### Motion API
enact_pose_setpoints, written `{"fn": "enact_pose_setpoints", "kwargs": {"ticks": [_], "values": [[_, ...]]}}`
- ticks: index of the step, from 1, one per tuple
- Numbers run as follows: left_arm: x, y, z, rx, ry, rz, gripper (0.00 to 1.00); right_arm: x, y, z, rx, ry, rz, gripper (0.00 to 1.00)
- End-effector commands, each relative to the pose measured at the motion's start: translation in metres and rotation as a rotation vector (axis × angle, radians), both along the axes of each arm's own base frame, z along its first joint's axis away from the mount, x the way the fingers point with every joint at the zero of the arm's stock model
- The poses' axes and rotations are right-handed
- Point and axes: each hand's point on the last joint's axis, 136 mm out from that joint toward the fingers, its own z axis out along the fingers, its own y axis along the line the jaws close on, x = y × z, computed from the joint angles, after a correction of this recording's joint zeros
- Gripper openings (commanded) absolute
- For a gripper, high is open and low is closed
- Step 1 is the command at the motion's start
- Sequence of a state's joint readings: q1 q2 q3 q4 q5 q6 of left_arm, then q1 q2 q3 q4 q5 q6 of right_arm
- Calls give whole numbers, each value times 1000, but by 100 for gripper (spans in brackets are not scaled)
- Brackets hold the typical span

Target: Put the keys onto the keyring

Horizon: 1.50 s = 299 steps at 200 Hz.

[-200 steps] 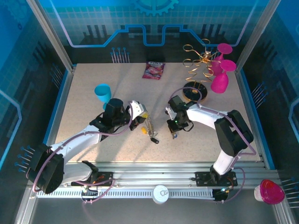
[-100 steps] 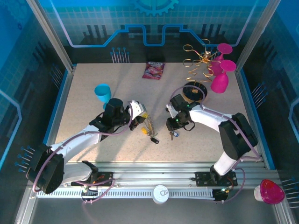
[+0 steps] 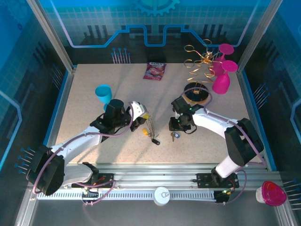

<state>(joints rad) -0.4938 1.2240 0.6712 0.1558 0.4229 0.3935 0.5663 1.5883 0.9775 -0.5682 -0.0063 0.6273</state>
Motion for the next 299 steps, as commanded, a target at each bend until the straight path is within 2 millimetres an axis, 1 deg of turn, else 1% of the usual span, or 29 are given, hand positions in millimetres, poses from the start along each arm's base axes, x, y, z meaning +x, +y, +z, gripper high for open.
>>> {"fn": "enact_pose_setpoints", "kwargs": {"ticks": [1, 16, 29, 61, 103, 143, 173, 192, 210, 241, 279, 299], "values": [[2, -1, 5, -18, -22, -1, 0, -14, -3, -6, -8, 60, -154, 36], [2, 0, 6, -17, -26, -1, 0, -18, -9, -15, -37, 83, -198, 37], [1, 0, 5, -15, -27, -1, 0, -20, -10, -20, -50, 95, -213, 37], [1, 1, 5, -13, -26, -1, 0, -19, -7, -26, -45, 103, -216, 36], [1, 0, 5, -12, -30, -3, 0, -14, 0, -32, -26, 106, -209, 32], [1, 0, 5, -10, -31, -4, 0, -11, 2, -35, -30, 105, -201, 25], [1, 0, 4, -8, -31, -5, 0, -9, 4, -35, -28, 100, -196, 16], [1, 0, 5, -7, -33, -5, 0, -8, 3, -35, -37, 96, -192, 13], [1, 0, 4, -7, -32, -6, 0, -6, 2, -34, -44, 89, -186, 13], [0, 1, 4, -6, -32, -6, 0, -4, 3, -33, -57, 81, -174, 18], [0, 1, 4, -3, -33, -6, 0, 0, 4, -34, -65, 78, -166, 18], [0, 1, 5, -5, -34, -7, 0, 1, 3, -34, -71, 74, -161, 16]]}}
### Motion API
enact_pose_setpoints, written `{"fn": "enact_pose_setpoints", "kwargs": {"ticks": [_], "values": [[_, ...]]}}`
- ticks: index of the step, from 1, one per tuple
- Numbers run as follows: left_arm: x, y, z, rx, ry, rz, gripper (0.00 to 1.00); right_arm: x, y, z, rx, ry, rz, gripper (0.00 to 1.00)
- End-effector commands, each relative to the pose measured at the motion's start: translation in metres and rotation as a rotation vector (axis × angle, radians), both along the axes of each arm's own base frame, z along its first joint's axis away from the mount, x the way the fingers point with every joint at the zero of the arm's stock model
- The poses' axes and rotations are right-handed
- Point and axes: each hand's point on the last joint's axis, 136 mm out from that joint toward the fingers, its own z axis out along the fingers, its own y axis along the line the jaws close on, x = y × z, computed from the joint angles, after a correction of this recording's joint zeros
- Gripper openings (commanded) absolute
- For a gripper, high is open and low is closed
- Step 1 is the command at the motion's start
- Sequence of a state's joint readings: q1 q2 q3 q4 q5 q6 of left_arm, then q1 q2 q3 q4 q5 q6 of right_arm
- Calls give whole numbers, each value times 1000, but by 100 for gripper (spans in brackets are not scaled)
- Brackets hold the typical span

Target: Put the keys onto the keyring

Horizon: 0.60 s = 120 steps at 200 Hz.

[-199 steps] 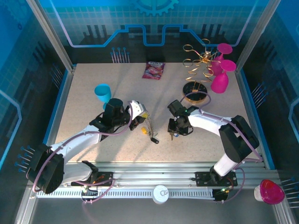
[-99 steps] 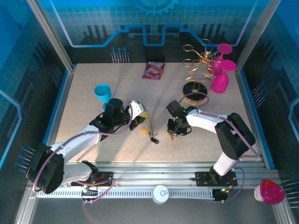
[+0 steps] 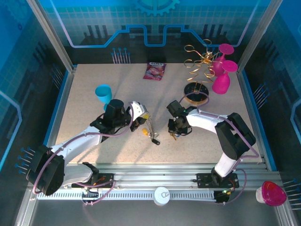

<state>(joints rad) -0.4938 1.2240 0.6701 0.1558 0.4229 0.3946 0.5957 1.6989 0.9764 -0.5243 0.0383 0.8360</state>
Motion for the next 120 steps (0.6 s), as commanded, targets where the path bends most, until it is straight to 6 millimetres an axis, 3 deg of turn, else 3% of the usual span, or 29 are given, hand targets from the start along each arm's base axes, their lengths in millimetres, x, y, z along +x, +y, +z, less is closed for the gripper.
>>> {"fn": "enact_pose_setpoints", "kwargs": {"ticks": [1, 80, 120], "values": [[0, 1, 5, -6, -35, -7, 0, 1, 1, -1, -34, 1, 23, 16], [0, 1, 6, -6, -37, -8, 0, 1, 1, -4, -52, 3, 40, 8], [-1, 1, 6, -4, -43, -8, 0, 3, 3, 8, -54, -46, 98, 0]]}}
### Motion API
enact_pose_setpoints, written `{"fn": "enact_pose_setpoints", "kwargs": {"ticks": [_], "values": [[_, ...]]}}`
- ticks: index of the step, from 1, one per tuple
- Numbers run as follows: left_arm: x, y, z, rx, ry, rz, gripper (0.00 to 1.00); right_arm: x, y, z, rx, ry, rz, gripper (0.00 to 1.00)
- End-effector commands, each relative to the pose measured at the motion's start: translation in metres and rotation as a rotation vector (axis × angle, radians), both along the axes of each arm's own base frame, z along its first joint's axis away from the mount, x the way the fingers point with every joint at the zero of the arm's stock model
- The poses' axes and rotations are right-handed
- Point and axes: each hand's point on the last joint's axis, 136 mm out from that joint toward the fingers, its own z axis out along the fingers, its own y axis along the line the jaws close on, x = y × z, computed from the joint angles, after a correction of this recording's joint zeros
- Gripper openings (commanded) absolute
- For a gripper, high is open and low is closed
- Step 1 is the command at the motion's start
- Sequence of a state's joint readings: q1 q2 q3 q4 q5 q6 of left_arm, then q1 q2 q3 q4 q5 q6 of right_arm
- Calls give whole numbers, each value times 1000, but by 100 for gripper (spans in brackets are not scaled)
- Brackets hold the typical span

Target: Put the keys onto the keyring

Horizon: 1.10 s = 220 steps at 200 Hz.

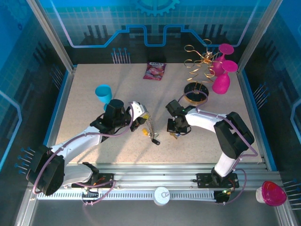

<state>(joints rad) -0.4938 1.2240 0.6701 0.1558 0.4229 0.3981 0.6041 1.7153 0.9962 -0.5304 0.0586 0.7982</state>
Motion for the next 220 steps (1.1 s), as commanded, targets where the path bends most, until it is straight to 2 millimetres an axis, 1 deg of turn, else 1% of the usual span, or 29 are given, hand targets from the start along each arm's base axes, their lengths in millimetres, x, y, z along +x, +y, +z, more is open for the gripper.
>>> {"fn": "enact_pose_setpoints", "kwargs": {"ticks": [1, 16, 28, 38, 41, 43, 54, 63, 73, 101, 133, 172, 199, 220], "values": [[-1, 1, 6, -6, -40, -7, 0, 0, 2, 9, -28, -34, 62, 0], [-1, 1, 7, -8, -43, -8, 0, 1, 3, 22, -8, -102, 142, 0], [-1, 1, 7, -10, -46, -10, 0, 4, 4, 37, 8, -190, 231, 0], [-1, 0, 8, -15, -49, -14, 0, 5, 12, 49, 53, -274, 328, 0], [-2, 0, 8, -18, -52, -18, 0, 6, 16, 57, 74, -310, 360, 0], [-2, -1, 8, -20, -51, -21, 0, 3, 15, 53, 78, -310, 379, 0], [-3, -2, 10, -31, -63, -32, 0, 0, 23, 67, 146, -395, 489, 0], [-4, -3, 11, -41, -71, -44, 0, -7, 34, 78, 226, -448, 591, 0], [-6, -5, 13, -52, -84, -60, 0, -13, 40, 88, 281, -498, 680, 0], [-14, -10, 14, -60, -109, -117, 0, -30, 50, 114, 406, -619, 874, 0], [-24, -13, 15, -65, -137, -174, 0, -52, 60, 138, 479, -758, 1071, 0], [-36, -19, 10, -50, -164, -234, 0, -66, 66, 153, 527, -825, 1173, 0], [-43, -22, 8, -45, -177, -271, 0, -74, 75, 155, 537, -814, 1231, 0], [-48, -23, 7, -39, -187, -291, 0, -75, 81, 157, 533, -804, 1259, 0]]}}
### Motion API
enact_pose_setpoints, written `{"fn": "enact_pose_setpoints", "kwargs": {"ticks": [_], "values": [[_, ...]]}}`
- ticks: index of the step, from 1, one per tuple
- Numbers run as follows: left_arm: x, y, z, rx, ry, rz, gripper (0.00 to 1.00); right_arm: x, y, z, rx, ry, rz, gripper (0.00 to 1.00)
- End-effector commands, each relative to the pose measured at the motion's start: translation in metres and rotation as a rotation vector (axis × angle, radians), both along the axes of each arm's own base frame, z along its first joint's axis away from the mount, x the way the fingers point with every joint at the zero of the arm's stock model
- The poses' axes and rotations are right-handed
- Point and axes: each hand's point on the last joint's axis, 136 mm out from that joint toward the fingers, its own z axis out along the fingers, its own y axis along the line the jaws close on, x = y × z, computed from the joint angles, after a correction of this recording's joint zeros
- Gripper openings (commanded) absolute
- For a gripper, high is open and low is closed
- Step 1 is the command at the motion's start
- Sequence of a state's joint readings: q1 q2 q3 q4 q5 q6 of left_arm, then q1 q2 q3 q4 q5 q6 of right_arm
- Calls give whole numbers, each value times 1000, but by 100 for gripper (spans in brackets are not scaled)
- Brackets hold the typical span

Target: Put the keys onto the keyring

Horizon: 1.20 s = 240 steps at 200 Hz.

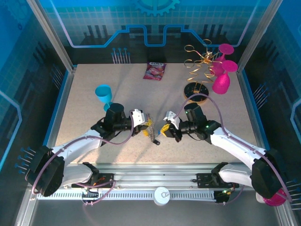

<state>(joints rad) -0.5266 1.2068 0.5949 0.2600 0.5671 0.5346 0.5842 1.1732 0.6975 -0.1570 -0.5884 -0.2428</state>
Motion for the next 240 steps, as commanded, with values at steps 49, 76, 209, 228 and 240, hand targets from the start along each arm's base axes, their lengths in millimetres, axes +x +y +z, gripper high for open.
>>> {"fn": "enact_pose_setpoints", "kwargs": {"ticks": [49, 76, 209, 228, 240], "values": [[-25, -5, 7, 18, -165, -125, 0, 2, 19, 22, -36, -98, 114, 0], [-27, -6, 5, 51, -224, -126, 0, 4, 23, 26, -70, -134, 149, 0], [-16, -3, 3, 90, -282, -60, 0, 4, 21, 18, -134, -86, 157, 0], [-15, -3, 3, 88, -285, -58, 0, 8, 25, 21, -116, -87, 151, 0], [-16, -3, 4, 87, -288, -59, 0, 10, 27, 22, -112, -88, 147, 0]]}}
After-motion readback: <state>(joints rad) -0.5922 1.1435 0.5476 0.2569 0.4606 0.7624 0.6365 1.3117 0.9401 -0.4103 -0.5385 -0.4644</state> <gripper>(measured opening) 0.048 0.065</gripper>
